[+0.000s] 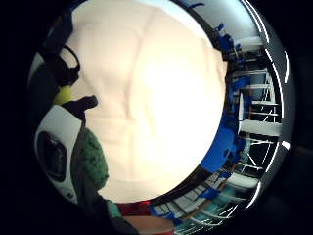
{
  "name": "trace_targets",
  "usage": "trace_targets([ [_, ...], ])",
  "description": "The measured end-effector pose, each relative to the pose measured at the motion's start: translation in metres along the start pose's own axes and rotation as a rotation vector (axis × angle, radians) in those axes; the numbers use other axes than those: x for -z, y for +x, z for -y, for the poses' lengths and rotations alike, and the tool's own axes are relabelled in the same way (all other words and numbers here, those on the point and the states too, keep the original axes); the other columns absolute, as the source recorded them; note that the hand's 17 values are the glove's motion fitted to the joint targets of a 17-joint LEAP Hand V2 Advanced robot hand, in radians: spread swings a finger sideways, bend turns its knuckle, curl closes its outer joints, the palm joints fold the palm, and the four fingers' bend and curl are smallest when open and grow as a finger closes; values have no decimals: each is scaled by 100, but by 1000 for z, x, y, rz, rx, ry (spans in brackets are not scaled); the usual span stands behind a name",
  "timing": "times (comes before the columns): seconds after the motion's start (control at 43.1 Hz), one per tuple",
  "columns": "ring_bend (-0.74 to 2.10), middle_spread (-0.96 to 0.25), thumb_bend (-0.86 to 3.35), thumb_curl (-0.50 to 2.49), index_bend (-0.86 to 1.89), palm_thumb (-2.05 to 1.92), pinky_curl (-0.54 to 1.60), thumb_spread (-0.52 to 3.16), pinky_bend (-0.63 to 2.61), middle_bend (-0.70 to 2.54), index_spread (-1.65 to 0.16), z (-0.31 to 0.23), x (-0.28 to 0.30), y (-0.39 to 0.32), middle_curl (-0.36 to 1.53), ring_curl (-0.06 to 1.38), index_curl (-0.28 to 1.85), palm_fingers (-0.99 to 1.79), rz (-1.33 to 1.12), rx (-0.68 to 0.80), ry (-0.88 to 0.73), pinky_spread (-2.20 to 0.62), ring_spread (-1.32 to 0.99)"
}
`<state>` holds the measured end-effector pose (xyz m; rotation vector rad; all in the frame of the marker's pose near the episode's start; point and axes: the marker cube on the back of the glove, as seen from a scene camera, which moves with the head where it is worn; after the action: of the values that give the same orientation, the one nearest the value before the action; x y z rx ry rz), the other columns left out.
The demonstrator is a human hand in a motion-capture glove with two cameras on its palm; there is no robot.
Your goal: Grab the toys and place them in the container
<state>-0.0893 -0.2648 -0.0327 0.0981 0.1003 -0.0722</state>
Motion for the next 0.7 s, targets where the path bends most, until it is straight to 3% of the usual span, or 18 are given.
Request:
trace_targets([
  [0.302,69,-49,16,69,25,68,36,83,100,47,-44,2,76,-88,46,42,45,98,-65,101,52,-44,-52],
  [0.394,67,-50,15,72,25,68,37,79,100,46,-45,-1,97,-123,48,43,48,97,-24,219,71,-45,-53],
  [0.51,66,-51,14,75,24,69,38,76,99,46,-46,2,109,-148,51,43,52,96,-32,200,89,-45,-54],
  [0.603,66,-52,13,77,23,69,38,74,99,46,-46,-7,115,-176,53,44,54,96,35,399,107,-45,-55],
  [0.696,63,-53,12,79,23,70,39,73,99,45,-47,-8,113,-195,55,44,58,93,14,330,95,-45,-54],
])
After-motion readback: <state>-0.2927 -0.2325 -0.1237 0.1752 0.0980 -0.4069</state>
